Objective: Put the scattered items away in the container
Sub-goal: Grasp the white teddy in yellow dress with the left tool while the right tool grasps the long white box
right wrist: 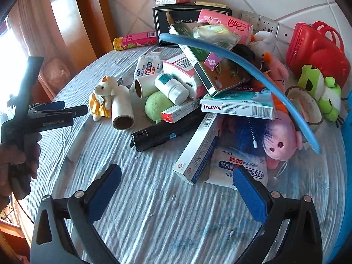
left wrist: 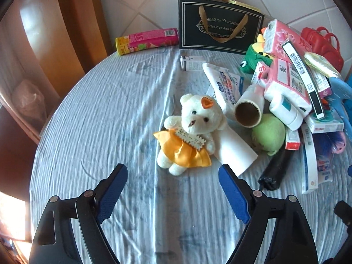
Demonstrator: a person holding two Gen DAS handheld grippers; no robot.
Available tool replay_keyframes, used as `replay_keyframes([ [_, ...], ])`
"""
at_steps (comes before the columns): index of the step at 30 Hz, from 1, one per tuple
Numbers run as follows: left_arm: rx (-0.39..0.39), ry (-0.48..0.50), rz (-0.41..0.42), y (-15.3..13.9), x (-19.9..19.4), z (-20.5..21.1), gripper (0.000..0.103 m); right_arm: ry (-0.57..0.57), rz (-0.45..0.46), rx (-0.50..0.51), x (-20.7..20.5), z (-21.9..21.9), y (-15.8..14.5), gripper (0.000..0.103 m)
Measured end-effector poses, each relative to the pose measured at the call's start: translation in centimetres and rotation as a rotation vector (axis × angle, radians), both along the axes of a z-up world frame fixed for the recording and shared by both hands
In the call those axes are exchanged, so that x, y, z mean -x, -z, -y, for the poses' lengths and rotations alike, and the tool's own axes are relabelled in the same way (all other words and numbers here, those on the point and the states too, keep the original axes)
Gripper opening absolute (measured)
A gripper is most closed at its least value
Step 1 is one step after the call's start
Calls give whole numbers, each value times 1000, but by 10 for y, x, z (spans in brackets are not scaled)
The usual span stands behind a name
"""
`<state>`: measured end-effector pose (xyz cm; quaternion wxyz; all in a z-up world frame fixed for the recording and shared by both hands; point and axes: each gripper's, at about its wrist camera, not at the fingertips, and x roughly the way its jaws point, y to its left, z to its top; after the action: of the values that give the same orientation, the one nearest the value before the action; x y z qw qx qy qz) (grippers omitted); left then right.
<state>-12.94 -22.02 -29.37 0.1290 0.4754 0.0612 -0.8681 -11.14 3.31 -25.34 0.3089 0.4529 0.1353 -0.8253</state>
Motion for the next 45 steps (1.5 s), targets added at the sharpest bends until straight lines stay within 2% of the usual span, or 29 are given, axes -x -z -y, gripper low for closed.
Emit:
replay_keyframes([
  [5,-6,34,-9,14,36,6,85,17,7,-17,10,13,11,103],
  [9,-47,41,5,26,58,12,83,18,0,-22,14,18,11,103],
  [10,-65,42,-11,26,60,12,80,21,-2,-23,15,19,11,103],
  [11,-84,46,-22,25,60,12,64,25,-5,-23,16,20,11,103],
  [12,-91,45,-22,24,62,12,55,32,-6,-23,18,20,12,103],
  [14,-84,46,-25,21,61,10,44,45,-3,-30,22,20,16,103],
  [19,-103,31,-66,8,44,11,33,66,-3,-47,35,30,28,103],
  [22,-104,12,-90,-1,26,14,33,68,-14,-77,42,38,37,102],
  [25,-103,16,-109,-9,9,13,33,97,-7,-129,52,42,50,84],
  [27,-82,29,-113,-14,2,9,33,111,7,-151,57,44,59,66],
  [31,-85,36,-119,-23,-11,7,33,128,57,-197,67,44,78,48],
  [34,-73,39,-123,-30,-19,3,33,151,89,-178,71,36,82,34],
  [36,-68,42,-130,-36,-25,0,33,155,108,-152,70,28,79,29],
  [45,-48,78,-135,-55,-40,-20,33,114,119,-108,49,-4,47,23],
])
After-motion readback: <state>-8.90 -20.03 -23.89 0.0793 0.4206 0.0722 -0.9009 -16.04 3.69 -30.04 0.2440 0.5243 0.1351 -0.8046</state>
